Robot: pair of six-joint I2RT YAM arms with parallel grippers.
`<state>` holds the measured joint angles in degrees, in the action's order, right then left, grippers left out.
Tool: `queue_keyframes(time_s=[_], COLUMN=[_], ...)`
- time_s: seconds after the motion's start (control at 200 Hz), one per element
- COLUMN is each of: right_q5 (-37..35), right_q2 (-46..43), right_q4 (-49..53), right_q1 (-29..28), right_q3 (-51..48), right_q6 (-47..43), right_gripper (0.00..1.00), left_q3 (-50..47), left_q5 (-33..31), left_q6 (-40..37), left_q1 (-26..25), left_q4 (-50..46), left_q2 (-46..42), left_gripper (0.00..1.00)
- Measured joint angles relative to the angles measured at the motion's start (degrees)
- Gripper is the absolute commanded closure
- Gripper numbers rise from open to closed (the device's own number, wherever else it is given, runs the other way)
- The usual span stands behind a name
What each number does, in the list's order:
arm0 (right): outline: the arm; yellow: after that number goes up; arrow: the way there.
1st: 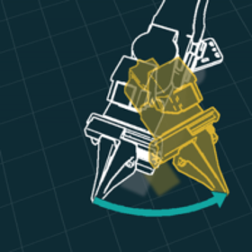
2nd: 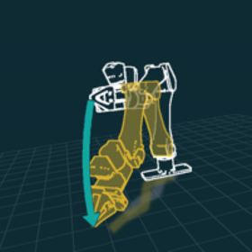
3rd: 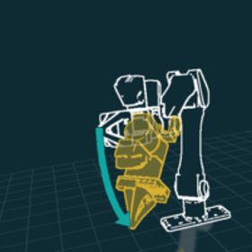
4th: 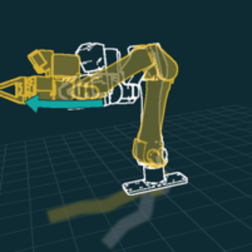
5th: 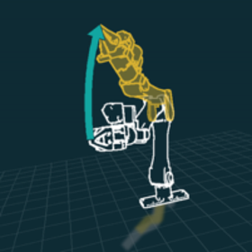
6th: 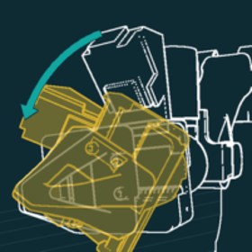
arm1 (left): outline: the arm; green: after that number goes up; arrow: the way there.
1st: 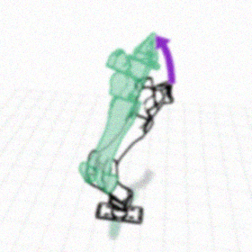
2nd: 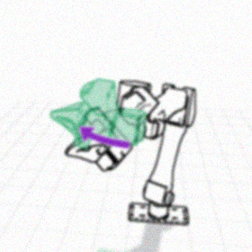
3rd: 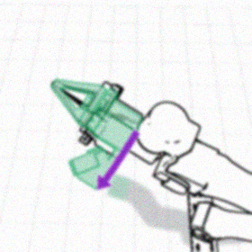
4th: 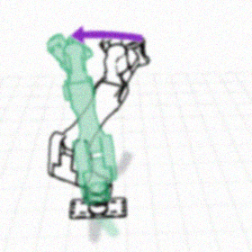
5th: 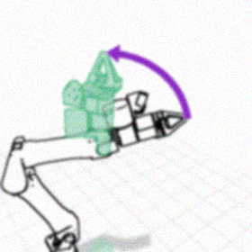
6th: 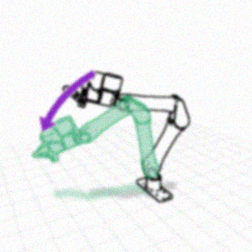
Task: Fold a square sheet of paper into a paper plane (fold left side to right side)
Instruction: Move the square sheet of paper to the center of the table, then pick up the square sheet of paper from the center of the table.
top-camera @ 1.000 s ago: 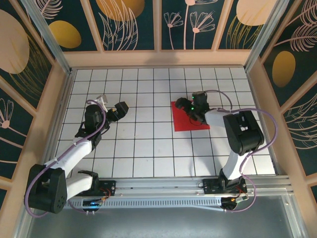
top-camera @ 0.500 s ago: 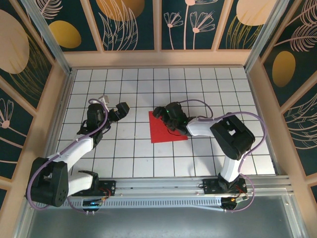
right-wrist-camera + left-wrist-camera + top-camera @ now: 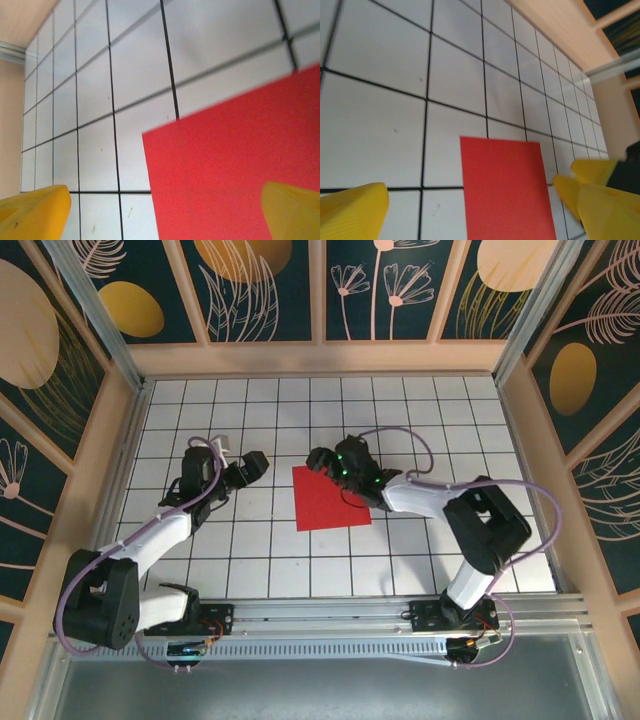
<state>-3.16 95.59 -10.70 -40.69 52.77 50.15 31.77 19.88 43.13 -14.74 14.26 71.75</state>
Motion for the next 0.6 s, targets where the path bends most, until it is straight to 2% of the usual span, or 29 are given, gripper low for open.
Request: queue_keyframes(time_s=[0.105, 0.225, 0.435, 0.601], right_q5=[0.5, 0.6, 2.3, 3.0], right_q2=[-1.2, -0.4, 6.3, 11.1], right_q4=[3.7, 9.2, 16.5, 19.3], right_q1=[5.0, 9.1, 9.3, 9.2], right_q3=[2.0, 3.9, 9.6, 12.0], right_q6=[-8.1, -16.3, -26.0, -28.9], right_gripper=[0.02, 0.02, 0.02, 0.03], left_q3=[0.9, 2.6, 5.0, 6.1], left_q5=[1.7, 2.4, 2.0, 1.8], left_q6=[0.7, 1.7, 2.2, 2.6], left_q1=[-3.5, -8.5, -14.1, -16.8], left_q4=[-1.5, -2.5, -3.5, -4.0], left_q2=[2.6, 5.9, 10.2, 14.4], left_gripper=[0.17, 0.33, 0.56, 0.63])
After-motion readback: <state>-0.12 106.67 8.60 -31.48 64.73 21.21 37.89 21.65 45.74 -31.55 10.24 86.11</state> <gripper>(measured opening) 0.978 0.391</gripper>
